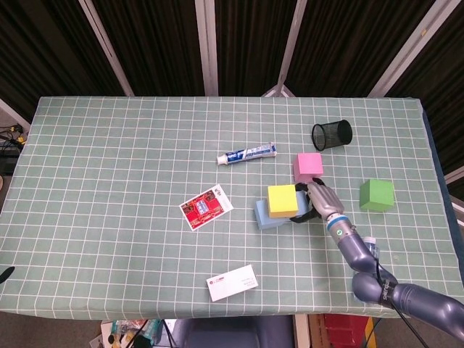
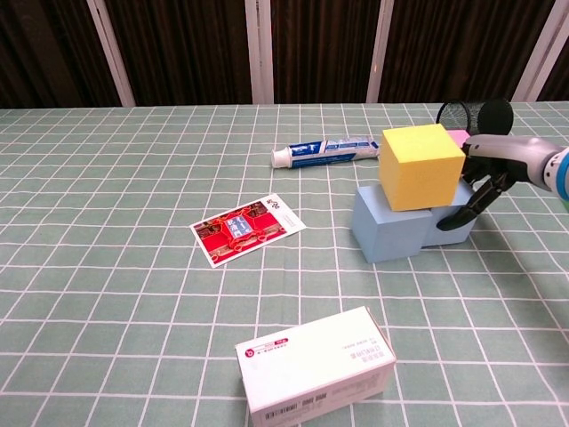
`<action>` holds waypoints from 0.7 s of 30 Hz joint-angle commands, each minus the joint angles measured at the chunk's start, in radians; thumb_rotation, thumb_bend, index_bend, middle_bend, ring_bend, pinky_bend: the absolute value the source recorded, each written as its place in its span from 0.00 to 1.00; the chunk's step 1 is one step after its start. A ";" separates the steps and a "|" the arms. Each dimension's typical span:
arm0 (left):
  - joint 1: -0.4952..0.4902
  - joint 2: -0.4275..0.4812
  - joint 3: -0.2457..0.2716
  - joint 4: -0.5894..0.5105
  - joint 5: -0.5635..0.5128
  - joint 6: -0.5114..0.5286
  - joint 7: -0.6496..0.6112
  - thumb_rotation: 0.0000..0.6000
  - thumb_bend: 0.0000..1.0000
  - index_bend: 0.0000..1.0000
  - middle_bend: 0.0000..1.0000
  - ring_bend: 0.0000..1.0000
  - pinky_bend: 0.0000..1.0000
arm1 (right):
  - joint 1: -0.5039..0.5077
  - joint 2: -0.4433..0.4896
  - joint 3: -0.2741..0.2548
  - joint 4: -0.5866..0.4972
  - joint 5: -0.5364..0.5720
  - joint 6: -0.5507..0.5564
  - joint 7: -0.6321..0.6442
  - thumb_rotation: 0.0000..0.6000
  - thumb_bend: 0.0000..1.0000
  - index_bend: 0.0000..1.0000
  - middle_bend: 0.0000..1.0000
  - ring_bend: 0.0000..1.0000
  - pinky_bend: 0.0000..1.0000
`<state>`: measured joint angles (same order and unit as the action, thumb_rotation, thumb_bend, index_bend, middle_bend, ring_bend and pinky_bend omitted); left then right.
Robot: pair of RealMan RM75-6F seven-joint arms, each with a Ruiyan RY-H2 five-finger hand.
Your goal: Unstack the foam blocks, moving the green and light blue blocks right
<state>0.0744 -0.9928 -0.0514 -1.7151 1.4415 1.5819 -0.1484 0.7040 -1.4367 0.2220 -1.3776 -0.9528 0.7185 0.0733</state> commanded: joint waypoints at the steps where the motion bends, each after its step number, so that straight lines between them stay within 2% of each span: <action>1: 0.000 0.001 0.000 0.000 -0.004 -0.003 -0.002 1.00 0.18 0.18 0.00 0.00 0.00 | -0.010 -0.002 -0.002 0.004 -0.033 -0.009 0.035 1.00 0.17 0.51 0.63 0.54 0.04; 6: -0.001 0.004 -0.003 -0.001 -0.011 -0.005 -0.009 1.00 0.18 0.18 0.00 0.00 0.00 | -0.020 -0.001 0.000 0.009 -0.071 0.001 0.067 1.00 0.17 0.52 0.67 0.57 0.04; 11: 0.002 0.006 -0.001 0.001 -0.006 0.001 -0.016 1.00 0.18 0.18 0.00 0.00 0.00 | -0.045 0.003 0.023 0.027 -0.068 0.055 0.100 1.00 0.17 0.52 0.67 0.57 0.06; 13: 0.002 0.007 -0.001 0.002 -0.006 -0.001 -0.020 1.00 0.18 0.18 0.00 0.00 0.00 | -0.059 0.000 0.043 0.040 -0.035 0.097 0.098 1.00 0.17 0.52 0.67 0.57 0.07; 17: 0.001 0.008 -0.001 0.003 -0.003 0.000 -0.026 1.00 0.18 0.18 0.00 0.00 0.00 | -0.095 0.005 0.118 0.029 0.084 0.187 0.113 1.00 0.17 0.52 0.67 0.57 0.08; 21: 0.002 0.007 0.001 0.005 0.001 0.002 -0.026 1.00 0.18 0.18 0.00 0.00 0.00 | -0.121 0.042 0.164 0.017 0.155 0.213 0.128 1.00 0.17 0.52 0.67 0.57 0.08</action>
<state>0.0760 -0.9855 -0.0507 -1.7107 1.4430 1.5842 -0.1742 0.6058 -1.4180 0.3523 -1.3531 -0.8386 0.9048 0.1885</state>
